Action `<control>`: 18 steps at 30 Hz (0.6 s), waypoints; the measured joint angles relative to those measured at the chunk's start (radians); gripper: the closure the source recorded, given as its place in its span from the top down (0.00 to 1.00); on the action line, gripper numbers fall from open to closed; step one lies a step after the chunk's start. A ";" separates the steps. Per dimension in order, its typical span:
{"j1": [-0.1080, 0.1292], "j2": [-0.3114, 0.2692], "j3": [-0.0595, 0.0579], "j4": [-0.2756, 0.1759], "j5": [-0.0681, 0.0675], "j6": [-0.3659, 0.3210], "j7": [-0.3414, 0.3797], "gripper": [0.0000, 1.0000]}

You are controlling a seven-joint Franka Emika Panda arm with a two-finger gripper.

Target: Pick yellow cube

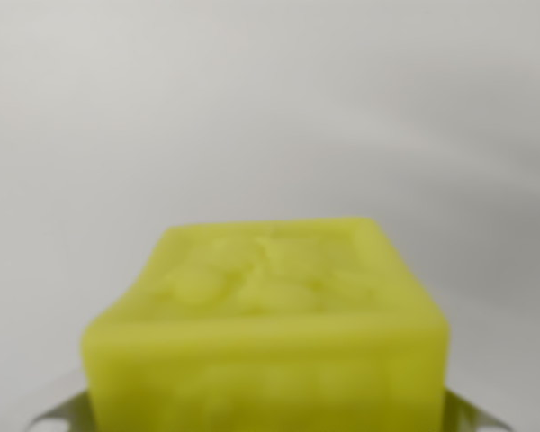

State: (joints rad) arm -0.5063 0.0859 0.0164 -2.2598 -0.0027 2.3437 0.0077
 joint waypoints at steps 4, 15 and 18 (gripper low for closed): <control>0.000 -0.016 0.000 0.008 0.000 -0.025 0.000 0.00; 0.000 -0.057 0.000 0.035 0.001 -0.092 -0.001 0.00; 0.000 -0.063 0.000 0.039 0.001 -0.102 -0.001 0.00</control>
State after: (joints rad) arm -0.5063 0.0232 0.0164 -2.2208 -0.0012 2.2418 0.0066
